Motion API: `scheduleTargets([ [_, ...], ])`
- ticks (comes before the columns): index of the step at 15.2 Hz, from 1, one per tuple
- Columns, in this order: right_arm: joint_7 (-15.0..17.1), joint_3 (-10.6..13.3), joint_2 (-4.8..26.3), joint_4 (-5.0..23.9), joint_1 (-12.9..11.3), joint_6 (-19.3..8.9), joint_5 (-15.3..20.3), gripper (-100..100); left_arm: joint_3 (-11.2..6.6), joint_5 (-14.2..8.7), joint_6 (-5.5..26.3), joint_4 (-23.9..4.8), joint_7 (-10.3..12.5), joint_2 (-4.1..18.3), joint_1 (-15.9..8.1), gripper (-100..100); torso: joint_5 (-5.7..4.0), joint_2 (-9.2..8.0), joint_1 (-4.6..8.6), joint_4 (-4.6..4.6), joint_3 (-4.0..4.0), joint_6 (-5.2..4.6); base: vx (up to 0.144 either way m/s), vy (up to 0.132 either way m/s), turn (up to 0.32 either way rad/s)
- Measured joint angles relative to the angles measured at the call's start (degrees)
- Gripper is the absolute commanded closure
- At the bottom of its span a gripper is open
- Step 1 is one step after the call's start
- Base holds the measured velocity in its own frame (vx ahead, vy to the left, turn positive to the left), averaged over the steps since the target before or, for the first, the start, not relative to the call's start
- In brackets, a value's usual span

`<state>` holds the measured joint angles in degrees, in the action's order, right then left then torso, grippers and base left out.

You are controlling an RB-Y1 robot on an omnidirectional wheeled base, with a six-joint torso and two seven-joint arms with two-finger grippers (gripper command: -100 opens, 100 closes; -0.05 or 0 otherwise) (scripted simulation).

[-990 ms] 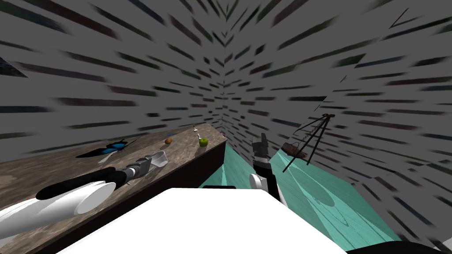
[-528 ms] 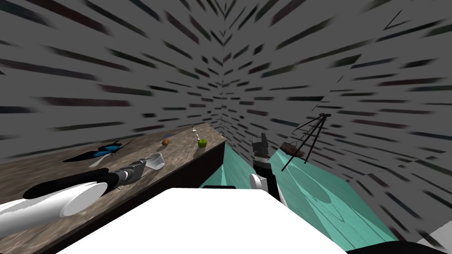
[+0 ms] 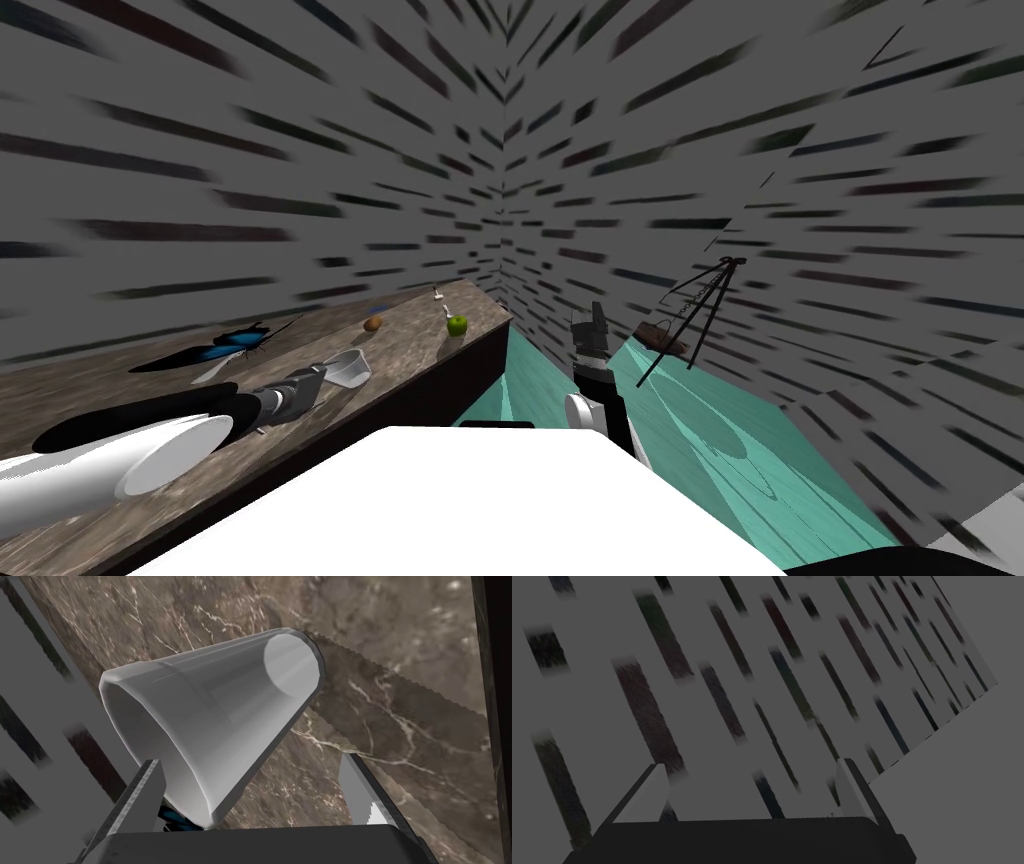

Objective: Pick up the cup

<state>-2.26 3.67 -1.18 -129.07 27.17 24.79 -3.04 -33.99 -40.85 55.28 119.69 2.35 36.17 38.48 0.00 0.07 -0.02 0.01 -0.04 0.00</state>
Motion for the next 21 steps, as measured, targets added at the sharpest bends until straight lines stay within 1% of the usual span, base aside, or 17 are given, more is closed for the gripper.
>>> scheduleTargets([
  [4, 0.00, 0.00, 0.00, 0.00, 0.00, 0.00, 0.00, 0, -1.23, -1.50, 3.01, 0.61, 1.30, 0.99, 1.13, -100, 0.00, 0.03, 0.01, 0.01, -0.02, 0.00, 0.027, 0.005, -0.057],
  [13, 0.00, 0.00, 0.00, 0.00, 0.00, 0.00, 0.00, 0, -5.06, -6.15, 11.77, 2.37, 5.06, 3.92, 4.62, -100, 0.00, 0.06, 0.00, 0.01, -0.04, -0.01, 0.030, 0.006, -0.067],
  [18, 0.00, 0.00, 0.00, 0.00, 0.00, 0.00, 0.00, 0, -6.76, -8.26, 15.75, 2.96, 6.68, 5.11, 6.30, -100, 0.00, 0.04, 0.01, 0.01, -0.02, -0.01, 0.026, 0.005, -0.056],
  [20, 0.00, 0.00, 0.00, 0.00, 0.00, 0.00, 0.00, 0, -7.94, -9.62, 17.89, 3.33, 7.52, 5.86, 7.28, -100, 0.00, 0.05, 0.01, 0.01, -0.03, -0.01, 0.032, 0.006, -0.073],
  [21, 0.00, 0.00, 0.00, 0.00, 0.00, 0.00, 0.00, 0, -8.18, -9.95, 18.72, 3.39, 7.88, 6.10, 7.50, -100, 0.00, 0.06, 0.01, 0.01, -0.03, 0.00, 0.029, 0.005, -0.035],
])
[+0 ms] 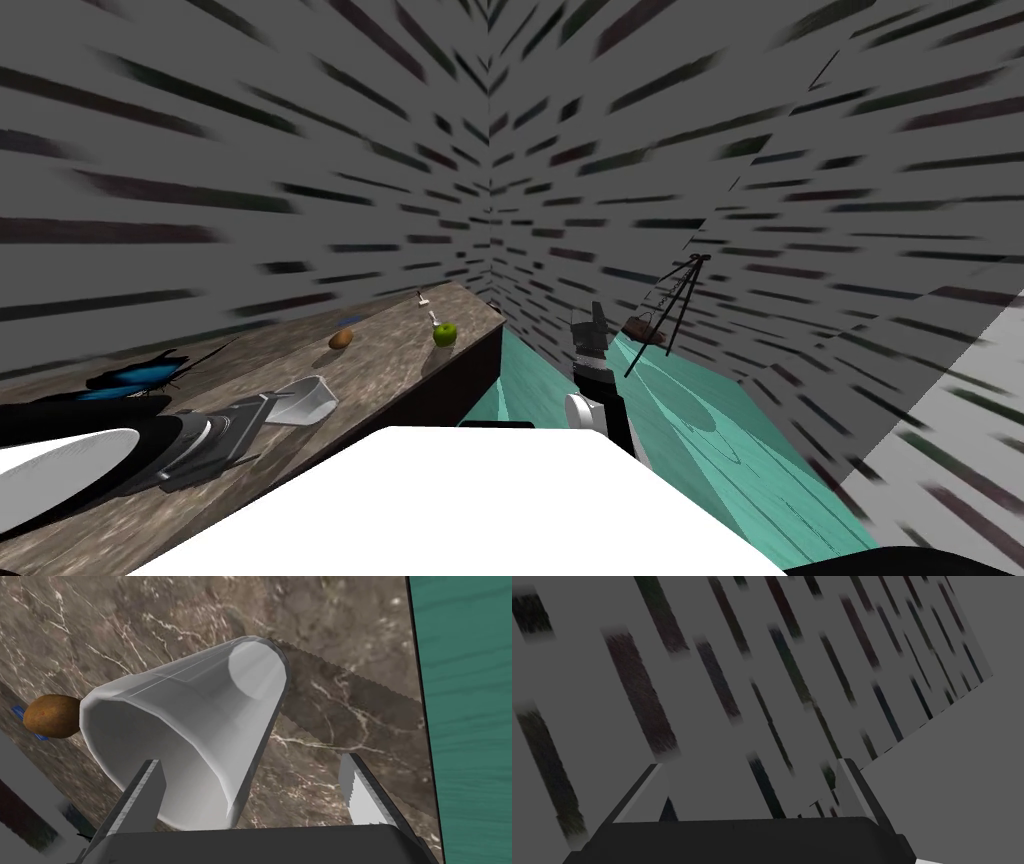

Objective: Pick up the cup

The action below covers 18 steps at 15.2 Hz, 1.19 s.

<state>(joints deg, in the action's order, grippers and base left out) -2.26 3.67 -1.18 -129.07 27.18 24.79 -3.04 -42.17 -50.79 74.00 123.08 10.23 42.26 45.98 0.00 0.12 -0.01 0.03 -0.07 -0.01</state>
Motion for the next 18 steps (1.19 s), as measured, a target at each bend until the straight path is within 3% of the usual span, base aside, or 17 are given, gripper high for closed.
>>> scheduleTargets([
  [11, 0.00, 0.00, 0.00, 0.00, 0.00, 0.00, 0.00, 0, -4.08, -5.07, 10.52, 1.57, 5.13, 3.24, 3.82, -100, 0.00, 0.02, -0.01, 0.00, -0.01, 0.00, 0.032, 0.007, -0.070],
  [18, 0.00, 0.00, 0.00, 0.00, 0.00, 0.00, 0.00, 0, -6.49, -7.93, 15.39, 1.52, 7.04, 4.82, 5.76, -100, 0.00, -0.03, 0.01, -0.01, 0.02, 0.01, 0.023, 0.006, -0.048],
])
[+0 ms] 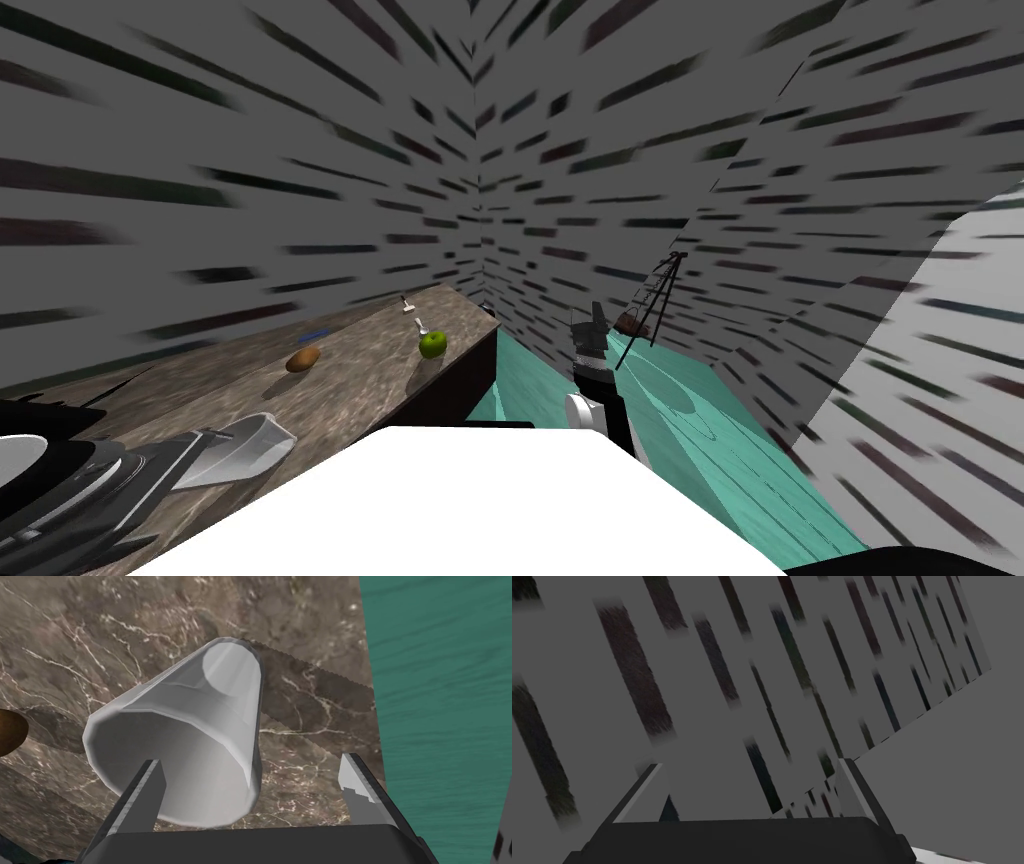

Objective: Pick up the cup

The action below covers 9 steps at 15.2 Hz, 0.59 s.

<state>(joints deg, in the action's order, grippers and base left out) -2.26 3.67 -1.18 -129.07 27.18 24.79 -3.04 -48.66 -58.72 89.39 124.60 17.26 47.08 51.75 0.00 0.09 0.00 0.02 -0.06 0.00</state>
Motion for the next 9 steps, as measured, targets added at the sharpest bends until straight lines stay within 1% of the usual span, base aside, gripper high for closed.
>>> scheduleTargets([
  [4, 0.00, 0.00, 0.00, 0.00, -0.01, 0.00, 0.00, 0, 2.38, 2.15, -2.20, -2.80, -1.20, -0.95, -1.05, -100, 0.00, -0.15, 0.04, -0.04, 0.09, 0.00, -0.015, -0.007, -0.045],
  [5, 0.00, 0.00, 0.00, 0.00, 0.00, 0.00, 0.00, 0, 2.50, 2.26, -2.40, -2.92, -1.30, -1.02, -1.08, 100, -0.01, -0.15, 0.04, -0.04, 0.09, 0.01, 0.000, 0.000, 0.000],
  [9, 0.00, 0.00, 0.00, 0.00, 0.00, 0.00, 0.00, 0, 2.49, 2.23, -2.39, -2.93, -1.27, -1.05, -1.07, 100, 0.00, -0.09, 0.00, -0.02, 0.05, -0.03, 0.000, 0.000, 0.000],
])
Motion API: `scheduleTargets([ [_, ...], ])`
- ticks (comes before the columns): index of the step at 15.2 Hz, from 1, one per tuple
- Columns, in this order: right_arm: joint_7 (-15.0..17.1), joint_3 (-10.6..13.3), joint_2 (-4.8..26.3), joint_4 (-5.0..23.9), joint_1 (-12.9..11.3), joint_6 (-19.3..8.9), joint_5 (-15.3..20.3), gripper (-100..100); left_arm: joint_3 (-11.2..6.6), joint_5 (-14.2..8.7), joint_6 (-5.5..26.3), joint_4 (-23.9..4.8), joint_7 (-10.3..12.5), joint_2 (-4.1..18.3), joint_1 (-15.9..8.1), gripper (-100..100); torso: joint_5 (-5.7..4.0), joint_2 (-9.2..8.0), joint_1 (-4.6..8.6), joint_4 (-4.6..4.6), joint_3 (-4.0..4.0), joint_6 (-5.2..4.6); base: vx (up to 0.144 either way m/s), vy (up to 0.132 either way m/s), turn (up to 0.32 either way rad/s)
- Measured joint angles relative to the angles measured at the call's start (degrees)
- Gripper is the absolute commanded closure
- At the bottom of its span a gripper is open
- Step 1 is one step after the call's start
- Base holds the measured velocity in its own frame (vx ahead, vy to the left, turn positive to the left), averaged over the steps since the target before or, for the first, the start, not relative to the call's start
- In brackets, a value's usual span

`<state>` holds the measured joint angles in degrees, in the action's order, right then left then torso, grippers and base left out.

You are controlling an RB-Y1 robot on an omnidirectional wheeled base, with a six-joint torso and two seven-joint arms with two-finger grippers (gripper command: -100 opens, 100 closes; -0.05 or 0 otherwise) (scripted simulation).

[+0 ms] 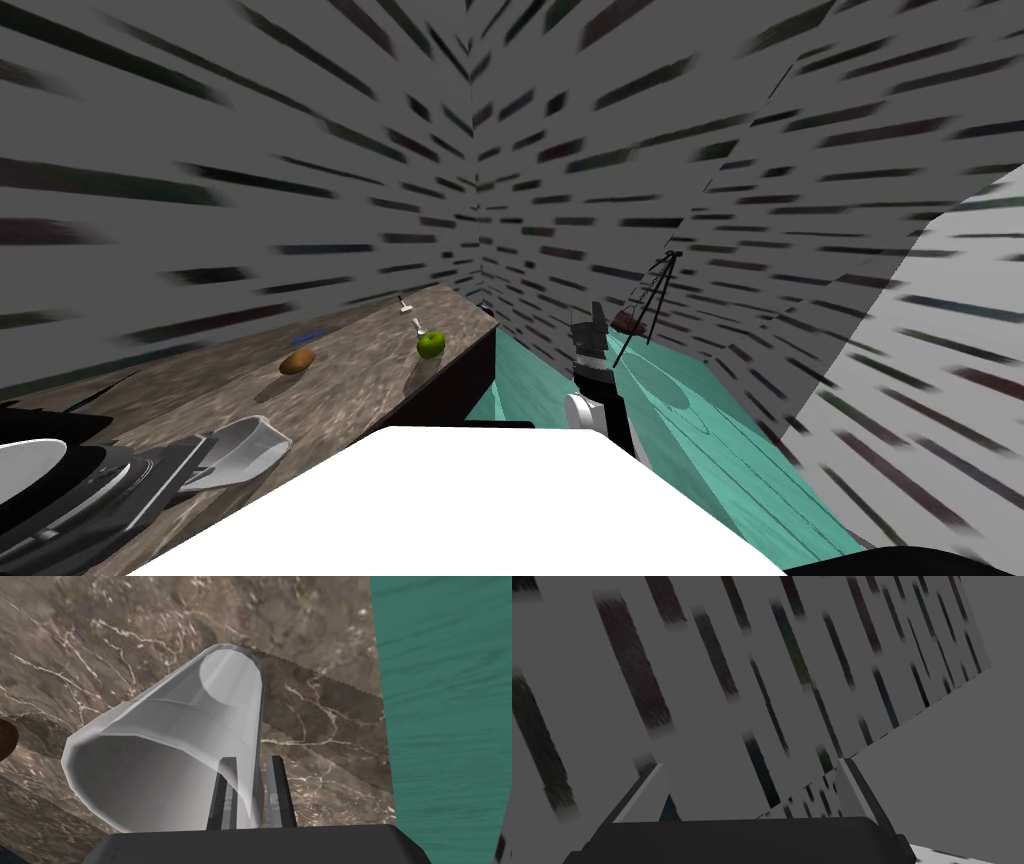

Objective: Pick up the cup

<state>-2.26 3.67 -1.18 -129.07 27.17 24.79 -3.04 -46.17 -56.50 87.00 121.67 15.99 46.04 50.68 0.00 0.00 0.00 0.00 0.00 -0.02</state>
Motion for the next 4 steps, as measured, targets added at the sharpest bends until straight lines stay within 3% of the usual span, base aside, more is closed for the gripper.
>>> scheduleTargets([
  [4, 0.00, 0.00, 0.00, 0.00, 0.01, 0.00, 0.00, 0, -1.77, -1.58, 1.55, 2.10, 0.83, 0.67, 0.84, 100, -0.07, 0.05, 0.02, -0.01, -0.02, 0.00, 0.013, 0.008, 0.053],
])
